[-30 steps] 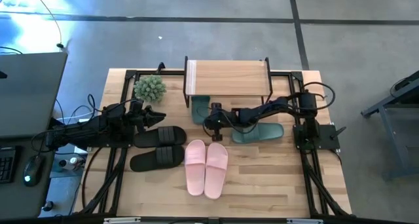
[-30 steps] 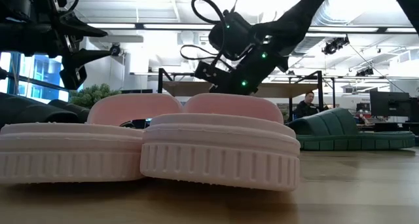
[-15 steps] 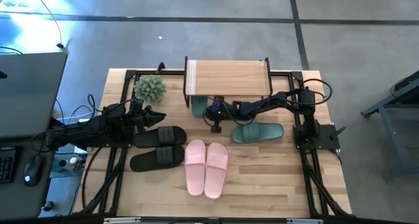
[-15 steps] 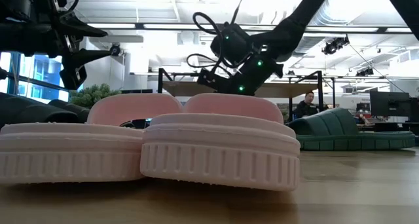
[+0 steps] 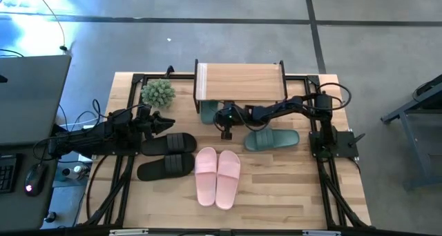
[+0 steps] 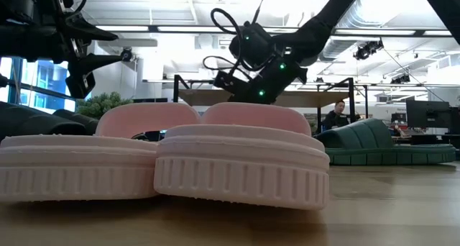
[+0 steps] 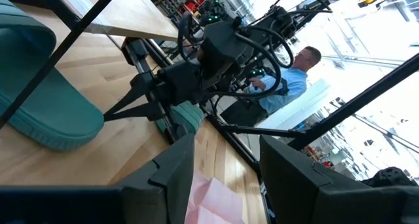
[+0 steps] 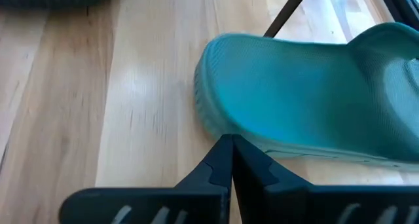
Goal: Pick and place slides into the shelf
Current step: Put the bottom green slides under the shelf, then put the green slides under the shelf
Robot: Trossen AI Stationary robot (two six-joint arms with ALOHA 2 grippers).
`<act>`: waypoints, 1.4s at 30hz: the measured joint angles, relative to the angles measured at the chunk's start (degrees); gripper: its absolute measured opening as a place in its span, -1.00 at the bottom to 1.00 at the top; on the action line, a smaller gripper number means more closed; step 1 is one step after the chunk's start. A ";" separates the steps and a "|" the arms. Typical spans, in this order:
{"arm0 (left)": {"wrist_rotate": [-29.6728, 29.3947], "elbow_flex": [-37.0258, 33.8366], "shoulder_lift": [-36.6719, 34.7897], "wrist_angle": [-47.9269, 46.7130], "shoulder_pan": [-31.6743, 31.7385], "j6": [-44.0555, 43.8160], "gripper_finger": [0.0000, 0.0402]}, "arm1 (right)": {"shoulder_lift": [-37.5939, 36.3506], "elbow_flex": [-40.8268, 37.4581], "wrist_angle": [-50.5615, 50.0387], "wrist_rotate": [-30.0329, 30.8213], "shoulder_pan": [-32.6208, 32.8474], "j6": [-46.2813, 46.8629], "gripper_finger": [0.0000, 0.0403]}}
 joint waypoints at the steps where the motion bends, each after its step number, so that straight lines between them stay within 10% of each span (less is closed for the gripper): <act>1: 0.00 0.00 0.01 0.01 -0.01 0.01 -0.21 | 0.00 0.19 -0.25 -0.12 0.00 0.24 -1.00; 30: 0.00 0.00 0.00 0.01 0.02 -0.02 -0.21 | -11.47 0.21 -18.17 -4.47 1.59 10.41 -0.98; 42: -0.02 0.00 0.01 0.00 -0.01 0.01 -0.21 | -24.36 0.19 -37.50 3.79 4.25 23.90 -0.39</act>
